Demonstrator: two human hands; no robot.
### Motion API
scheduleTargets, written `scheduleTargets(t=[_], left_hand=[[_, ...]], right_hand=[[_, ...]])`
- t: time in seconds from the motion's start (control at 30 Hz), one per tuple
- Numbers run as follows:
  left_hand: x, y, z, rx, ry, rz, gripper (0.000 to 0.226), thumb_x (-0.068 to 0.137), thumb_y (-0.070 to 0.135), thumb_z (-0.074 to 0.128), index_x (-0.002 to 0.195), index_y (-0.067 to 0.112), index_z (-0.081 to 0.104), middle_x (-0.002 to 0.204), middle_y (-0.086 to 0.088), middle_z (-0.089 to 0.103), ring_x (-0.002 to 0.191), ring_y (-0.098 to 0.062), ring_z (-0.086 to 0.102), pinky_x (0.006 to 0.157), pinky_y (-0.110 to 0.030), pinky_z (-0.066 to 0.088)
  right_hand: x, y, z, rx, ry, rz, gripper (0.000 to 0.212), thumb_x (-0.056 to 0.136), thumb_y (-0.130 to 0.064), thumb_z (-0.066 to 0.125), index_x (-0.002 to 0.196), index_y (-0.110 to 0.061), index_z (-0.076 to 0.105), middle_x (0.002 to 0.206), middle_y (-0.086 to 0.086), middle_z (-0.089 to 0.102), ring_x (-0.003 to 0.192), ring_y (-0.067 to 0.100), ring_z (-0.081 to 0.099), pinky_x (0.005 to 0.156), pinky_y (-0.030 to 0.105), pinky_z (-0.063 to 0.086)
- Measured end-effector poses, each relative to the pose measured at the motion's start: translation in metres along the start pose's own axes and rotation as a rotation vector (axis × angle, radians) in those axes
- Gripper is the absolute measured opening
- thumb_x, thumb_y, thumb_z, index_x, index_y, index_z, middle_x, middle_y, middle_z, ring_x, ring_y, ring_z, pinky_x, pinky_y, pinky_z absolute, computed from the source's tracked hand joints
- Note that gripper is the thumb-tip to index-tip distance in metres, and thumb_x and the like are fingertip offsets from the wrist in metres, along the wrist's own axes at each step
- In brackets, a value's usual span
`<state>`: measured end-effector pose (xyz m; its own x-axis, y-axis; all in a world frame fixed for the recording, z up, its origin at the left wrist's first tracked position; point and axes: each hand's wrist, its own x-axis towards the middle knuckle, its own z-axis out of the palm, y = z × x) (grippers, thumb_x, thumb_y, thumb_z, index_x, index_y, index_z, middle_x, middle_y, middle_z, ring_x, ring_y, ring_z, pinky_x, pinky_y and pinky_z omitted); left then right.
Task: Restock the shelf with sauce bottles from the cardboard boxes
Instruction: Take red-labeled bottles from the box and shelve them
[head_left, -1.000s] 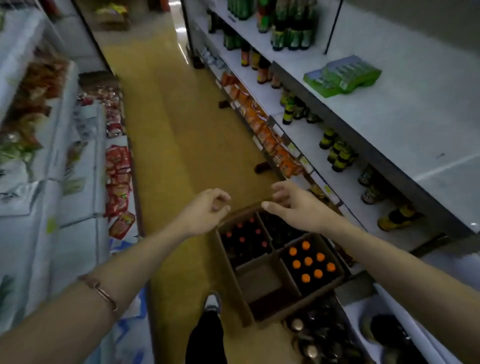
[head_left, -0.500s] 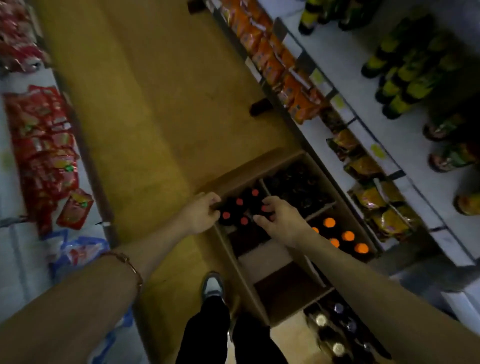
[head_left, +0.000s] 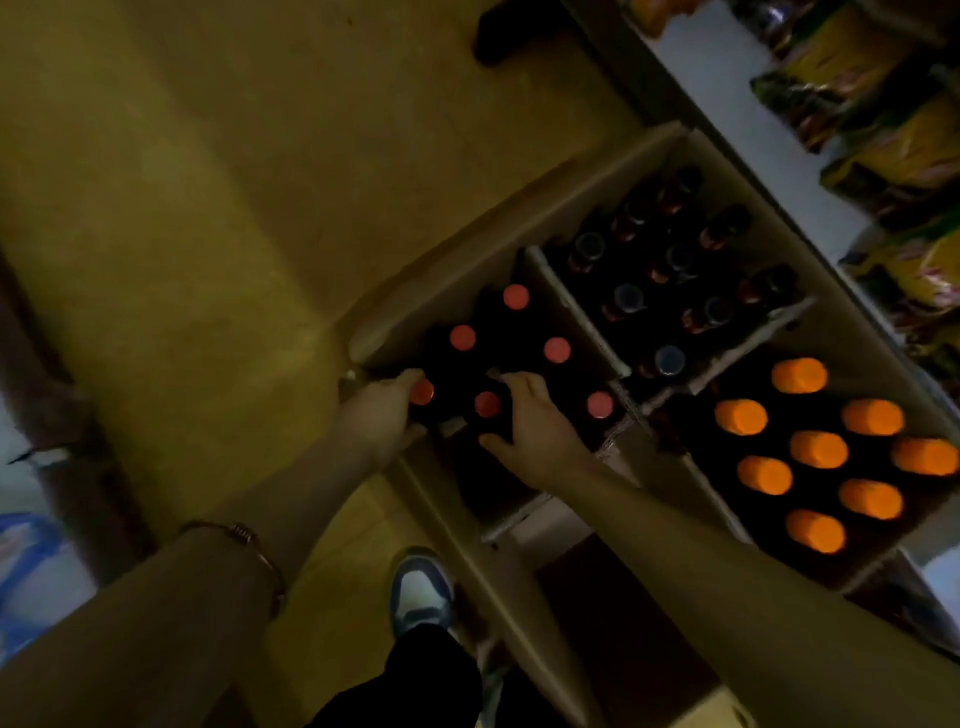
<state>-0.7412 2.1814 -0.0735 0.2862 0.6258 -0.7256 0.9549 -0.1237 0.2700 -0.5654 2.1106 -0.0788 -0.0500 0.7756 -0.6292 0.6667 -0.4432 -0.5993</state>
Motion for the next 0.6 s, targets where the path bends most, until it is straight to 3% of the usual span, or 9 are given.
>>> scheduleTargets(t=[0.07, 0.13, 0.2, 0.3, 0.37, 0.43, 0.6], left_hand=[[0.014, -0.008, 0.004, 0.000, 0.097, 0.064, 0.052, 0.085, 0.026, 0.071, 0.131, 0.018, 0.049, 0.122, -0.007, 0.054, 0.114, -0.030, 0.054, 0.092, -0.041, 0.045], [0.027, -0.015, 0.004, 0.041, 0.081, 0.155, 0.049, 0.079, 0.032, 0.076, 0.124, 0.023, 0.057, 0.115, -0.001, 0.049, 0.112, -0.026, 0.053, 0.091, -0.042, 0.044], [0.040, -0.019, 0.001, 0.081, 0.006, 0.224, 0.053, 0.077, 0.034, 0.077, 0.127, 0.028, 0.058, 0.125, 0.000, 0.044, 0.120, -0.021, 0.048, 0.096, -0.037, 0.042], [0.058, -0.019, -0.005, 0.154, -0.150, 0.294, 0.069, 0.078, 0.035, 0.076, 0.139, 0.037, 0.045, 0.140, 0.000, 0.037, 0.129, -0.018, 0.040, 0.103, -0.028, 0.034], [0.065, -0.020, -0.008, 0.155, -0.213, 0.319, 0.075, 0.076, 0.036, 0.077, 0.141, 0.038, 0.040, 0.140, 0.000, 0.036, 0.129, -0.017, 0.039, 0.102, -0.022, 0.029], [0.068, -0.022, -0.009, 0.128, -0.215, 0.336, 0.075, 0.075, 0.036, 0.079, 0.140, 0.037, 0.042, 0.139, 0.000, 0.036, 0.128, -0.016, 0.040, 0.098, -0.019, 0.027], [0.062, -0.015, 0.006, 0.296, -0.111, 0.352, 0.068, 0.076, 0.060, 0.067, 0.138, 0.045, 0.043, 0.141, 0.010, 0.036, 0.130, -0.016, 0.040, 0.099, -0.039, 0.042]], right_hand=[[0.011, 0.018, 0.014, 0.040, -0.015, -0.019, 0.074, 0.088, -0.021, 0.070, 0.149, -0.015, 0.029, 0.153, 0.007, 0.024, 0.135, 0.025, 0.039, 0.108, 0.038, 0.039], [0.022, 0.031, 0.021, 0.078, -0.021, -0.025, 0.074, 0.086, -0.020, 0.074, 0.148, -0.020, 0.034, 0.154, 0.006, 0.025, 0.136, 0.025, 0.038, 0.109, 0.034, 0.037], [0.034, 0.039, 0.027, 0.107, -0.015, -0.032, 0.076, 0.083, -0.021, 0.076, 0.147, -0.024, 0.037, 0.156, 0.006, 0.024, 0.139, 0.026, 0.035, 0.111, 0.036, 0.036], [0.053, 0.041, 0.039, 0.181, 0.003, -0.037, 0.078, 0.078, -0.026, 0.080, 0.146, -0.019, 0.041, 0.157, 0.010, 0.025, 0.145, 0.029, 0.026, 0.115, 0.041, 0.030], [0.063, 0.041, 0.048, 0.249, 0.107, -0.020, 0.063, 0.078, -0.025, 0.081, 0.133, -0.011, 0.055, 0.149, 0.014, 0.040, 0.139, 0.028, 0.035, 0.108, 0.029, 0.033], [0.065, 0.042, 0.055, 0.270, 0.200, -0.008, 0.046, 0.079, -0.022, 0.079, 0.119, -0.006, 0.063, 0.136, 0.013, 0.053, 0.130, 0.027, 0.047, 0.091, 0.019, 0.035], [0.053, 0.045, 0.054, 0.340, 0.248, 0.023, 0.038, 0.082, -0.012, 0.075, 0.118, -0.005, 0.064, 0.129, 0.013, 0.060, 0.123, 0.025, 0.054, 0.089, 0.012, 0.034]])
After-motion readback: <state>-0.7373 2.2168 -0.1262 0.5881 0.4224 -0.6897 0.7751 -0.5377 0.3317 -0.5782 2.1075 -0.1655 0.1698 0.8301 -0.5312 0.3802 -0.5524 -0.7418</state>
